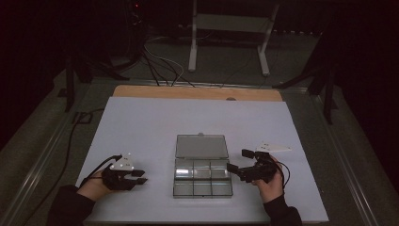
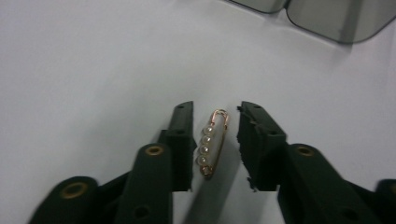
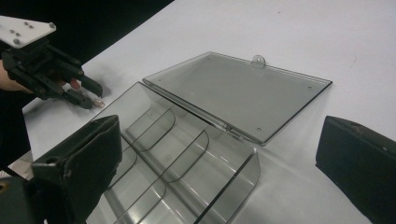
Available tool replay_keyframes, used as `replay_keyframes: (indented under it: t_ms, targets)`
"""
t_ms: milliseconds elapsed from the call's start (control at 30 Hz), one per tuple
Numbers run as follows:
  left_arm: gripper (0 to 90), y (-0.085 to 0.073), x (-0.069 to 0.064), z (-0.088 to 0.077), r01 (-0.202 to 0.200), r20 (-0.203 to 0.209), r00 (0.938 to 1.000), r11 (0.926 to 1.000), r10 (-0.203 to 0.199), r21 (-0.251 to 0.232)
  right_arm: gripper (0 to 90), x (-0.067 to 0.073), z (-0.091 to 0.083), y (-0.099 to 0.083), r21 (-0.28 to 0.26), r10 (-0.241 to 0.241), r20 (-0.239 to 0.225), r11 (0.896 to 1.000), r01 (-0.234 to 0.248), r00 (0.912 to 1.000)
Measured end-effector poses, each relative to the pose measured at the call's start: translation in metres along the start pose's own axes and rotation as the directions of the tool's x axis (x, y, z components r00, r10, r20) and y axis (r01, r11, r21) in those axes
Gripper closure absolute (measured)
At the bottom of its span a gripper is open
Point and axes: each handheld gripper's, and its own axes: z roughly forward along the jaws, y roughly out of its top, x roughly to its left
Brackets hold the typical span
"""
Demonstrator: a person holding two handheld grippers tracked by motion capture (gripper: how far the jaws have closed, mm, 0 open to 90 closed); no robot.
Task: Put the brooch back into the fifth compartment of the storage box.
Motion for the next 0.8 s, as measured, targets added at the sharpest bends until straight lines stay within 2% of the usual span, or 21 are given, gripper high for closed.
replay_keyframes:
  t_ms: [100,367,500,600,800]
  targets:
    - [72.5,0.0019,-0.0023,0.0035,-0.017,-0.001,0.9999,0.9995,0.017,0.026,0.7,0.0001,-0.0001,0.0,0.001,0.0,0.001,1.0,0.0,1.0]
    - [86.6,0.0045,0.0001,0.0036,0.006,-0.013,0.9999,0.9987,-0.005,0.051,0.7,0.0007,0.0002,0.0,0.004,0.002,0.004,1.0,-0.002,1.0]
    - [87.4,0.0051,-0.0008,0.0036,0.007,-0.017,0.9998,0.9987,-0.006,0.05,0.7,0.0005,0.0,-0.0001,0.003,0.003,0.003,1.0,-0.003,1.0]
    - [87.5,0.005,0.001,0.003,0.025,-0.009,0.9997,0.9984,-0.025,0.05,0.7,0.0001,-0.0005,0.0001,0.0,0.007,0.001,1.0,-0.007,1.0]
    - [87.5,0.0075,0.0,0.0024,0.037,-0.008,0.9993,0.9981,-0.037,0.05,0.7,0.0001,-0.0008,0.0003,-0.004,0.008,0.0,1.0,-0.008,1.0]
